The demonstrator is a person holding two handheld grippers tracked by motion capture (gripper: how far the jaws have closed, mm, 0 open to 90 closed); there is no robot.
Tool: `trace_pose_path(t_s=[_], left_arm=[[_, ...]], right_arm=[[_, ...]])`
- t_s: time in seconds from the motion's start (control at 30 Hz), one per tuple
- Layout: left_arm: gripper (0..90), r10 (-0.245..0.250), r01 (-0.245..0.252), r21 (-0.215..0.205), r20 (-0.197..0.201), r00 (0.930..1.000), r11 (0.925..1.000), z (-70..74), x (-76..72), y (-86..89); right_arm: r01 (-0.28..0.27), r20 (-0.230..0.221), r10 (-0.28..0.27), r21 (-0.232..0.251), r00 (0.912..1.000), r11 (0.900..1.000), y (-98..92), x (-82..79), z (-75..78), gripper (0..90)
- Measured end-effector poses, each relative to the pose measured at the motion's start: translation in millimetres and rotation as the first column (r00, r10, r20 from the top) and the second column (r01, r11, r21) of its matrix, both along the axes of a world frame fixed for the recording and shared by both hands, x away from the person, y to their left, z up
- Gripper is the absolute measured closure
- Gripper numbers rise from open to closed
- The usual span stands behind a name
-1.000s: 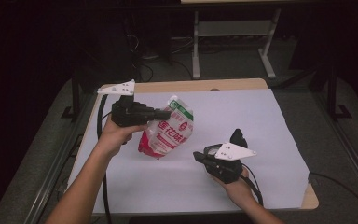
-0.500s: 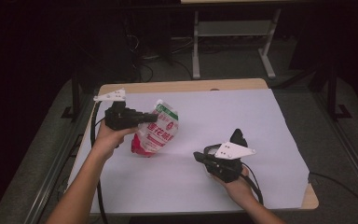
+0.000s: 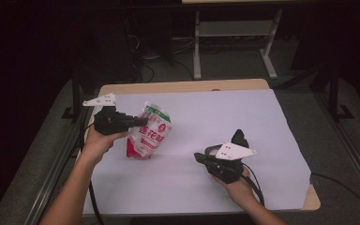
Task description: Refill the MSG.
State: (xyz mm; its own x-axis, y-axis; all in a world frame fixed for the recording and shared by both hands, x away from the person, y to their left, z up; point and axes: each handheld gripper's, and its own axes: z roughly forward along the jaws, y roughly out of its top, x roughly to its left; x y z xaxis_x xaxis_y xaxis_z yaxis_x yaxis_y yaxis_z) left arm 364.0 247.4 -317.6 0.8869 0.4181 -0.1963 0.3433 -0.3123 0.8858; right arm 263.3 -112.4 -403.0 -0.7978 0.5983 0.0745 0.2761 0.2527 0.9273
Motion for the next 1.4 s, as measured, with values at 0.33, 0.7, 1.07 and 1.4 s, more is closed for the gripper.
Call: trace_pose_path(t_s=[0.33,0.7,1.07,1.4], left_arm=[[90.0,0.064,-0.064,-0.004,-0.03,0.9975,0.9979,-23.1,-12.2,30.9],[89.9,0.141,-0.139,0.034,-0.061,0.9881,0.9896,-49.1,-29.1,68.1],[89.5,0.177,-0.17,0.087,-0.089,0.9801,0.9817,-56.6,-37.0,86.3],[83.3,0.191,-0.176,0.174,-0.074,0.9787,0.9689,-48.7,-42.7,93.6]], right_arm=[[0.001,-0.001,-0.001,-0.003,1.0,1.0,0.3,0.0,0.0,89.9],[0.006,-0.001,-0.006,-0.003,1.0,1.0,0.8,0.4,0.2,89.9],[0.008,0.0,-0.008,-0.004,1.0,1.0,0.8,0.5,0.1,89.9],[0.005,-0.007,-0.005,-0.004,1.0,1.0,0.6,1.1,0.4,89.9]])
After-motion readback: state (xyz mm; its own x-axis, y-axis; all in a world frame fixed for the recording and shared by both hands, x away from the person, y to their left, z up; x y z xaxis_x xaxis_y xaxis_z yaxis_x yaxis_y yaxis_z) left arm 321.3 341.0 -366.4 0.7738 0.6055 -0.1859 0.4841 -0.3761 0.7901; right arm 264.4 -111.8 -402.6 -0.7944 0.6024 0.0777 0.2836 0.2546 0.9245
